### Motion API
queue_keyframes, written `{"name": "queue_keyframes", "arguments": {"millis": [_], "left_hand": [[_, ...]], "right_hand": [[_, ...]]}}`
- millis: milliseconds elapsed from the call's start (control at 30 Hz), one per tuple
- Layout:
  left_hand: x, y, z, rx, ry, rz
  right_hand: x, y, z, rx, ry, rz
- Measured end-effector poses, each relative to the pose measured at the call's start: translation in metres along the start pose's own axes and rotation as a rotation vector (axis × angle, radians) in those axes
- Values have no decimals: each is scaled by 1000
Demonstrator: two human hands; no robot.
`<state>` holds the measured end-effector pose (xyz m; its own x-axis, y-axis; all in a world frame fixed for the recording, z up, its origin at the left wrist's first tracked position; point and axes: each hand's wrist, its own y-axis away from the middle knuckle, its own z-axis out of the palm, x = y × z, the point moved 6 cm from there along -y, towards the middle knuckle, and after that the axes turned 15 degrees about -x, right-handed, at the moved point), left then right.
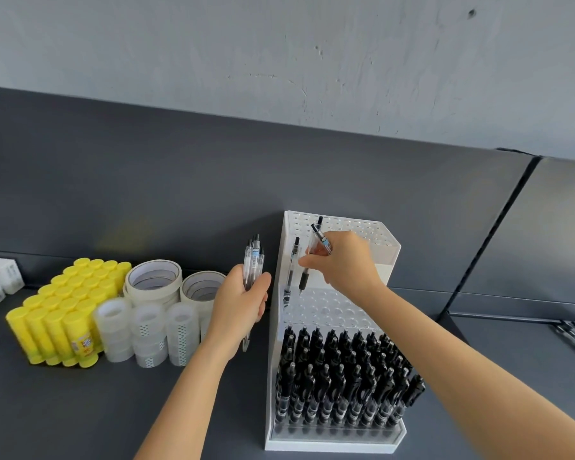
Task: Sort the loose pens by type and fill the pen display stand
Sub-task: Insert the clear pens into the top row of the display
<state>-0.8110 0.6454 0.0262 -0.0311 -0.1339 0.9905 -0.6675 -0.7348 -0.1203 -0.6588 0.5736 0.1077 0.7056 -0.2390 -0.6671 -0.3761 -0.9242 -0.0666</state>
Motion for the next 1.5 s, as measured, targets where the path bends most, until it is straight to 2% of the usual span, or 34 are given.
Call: {"name": "queue_keyframes", "arguments": {"millis": [300,567,633,767,833,867,1000,1100,1500], "left_hand": [[1,2,3,-17,-33,5],[3,5,4,-20,-46,5],[5,5,3,-23,-48,9],[8,5,5,-27,-48,18],[10,6,7,-36,-48,24],[11,6,7,-39,-49,25],[11,6,7,-37,-49,21],[10,6,6,-35,-50,21],[8,5,2,-26,-73,11]], "right_hand": [[11,-6,21,-176,118,112],[4,5,18,-210,144,82],[0,12,7,-199,9,87],[1,16,-18,-130,-616,111],[1,18,-23,-124,-759,117],[1,19,-24,-116,-733,114],[3,21,-25,-31,-380,104],[4,20,-24,3,-296,64],[-10,14,-19,-71,22,98]]}}
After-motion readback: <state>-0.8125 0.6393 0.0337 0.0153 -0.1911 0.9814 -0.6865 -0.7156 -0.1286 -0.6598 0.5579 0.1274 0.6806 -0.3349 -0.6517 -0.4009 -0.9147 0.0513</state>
